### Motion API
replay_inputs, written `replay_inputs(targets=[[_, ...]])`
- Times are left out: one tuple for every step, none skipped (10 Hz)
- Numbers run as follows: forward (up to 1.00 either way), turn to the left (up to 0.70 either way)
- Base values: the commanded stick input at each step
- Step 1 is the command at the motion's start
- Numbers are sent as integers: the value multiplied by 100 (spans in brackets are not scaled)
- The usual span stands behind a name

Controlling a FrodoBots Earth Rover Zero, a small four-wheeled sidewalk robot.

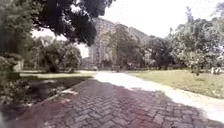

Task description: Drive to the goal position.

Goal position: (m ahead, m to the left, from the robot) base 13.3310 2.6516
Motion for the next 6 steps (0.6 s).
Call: replay_inputs(targets=[[70,0],[70,0],[70,0],[70,0],[70,0],[70,0]])
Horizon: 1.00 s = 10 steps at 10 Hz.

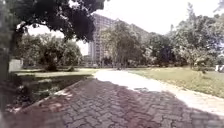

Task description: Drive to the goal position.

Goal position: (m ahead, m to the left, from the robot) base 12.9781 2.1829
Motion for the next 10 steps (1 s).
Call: replay_inputs(targets=[[70,0],[70,0],[70,0],[70,0],[70,0],[70,0],[70,0],[70,0],[70,0],[70,0]])
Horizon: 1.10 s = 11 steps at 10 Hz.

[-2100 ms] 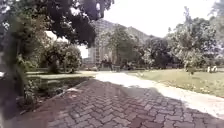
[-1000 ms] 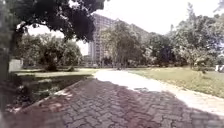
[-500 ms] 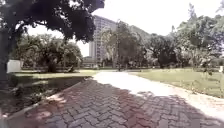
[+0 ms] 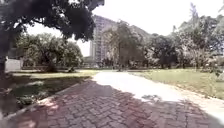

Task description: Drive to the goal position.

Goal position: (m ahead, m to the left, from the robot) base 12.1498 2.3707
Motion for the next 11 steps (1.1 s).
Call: replay_inputs(targets=[[70,0],[70,-25],[70,-35],[70,-35],[70,-25],[70,-1],[70,0],[70,0],[70,0],[70,0],[70,0]])
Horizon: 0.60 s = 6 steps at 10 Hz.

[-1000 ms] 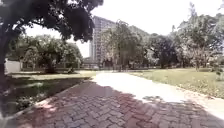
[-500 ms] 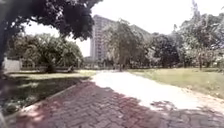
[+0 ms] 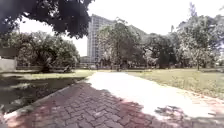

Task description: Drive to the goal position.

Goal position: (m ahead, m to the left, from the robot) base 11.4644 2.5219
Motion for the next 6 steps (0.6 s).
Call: replay_inputs(targets=[[70,0],[70,0],[70,0],[70,0],[70,0],[70,0]])
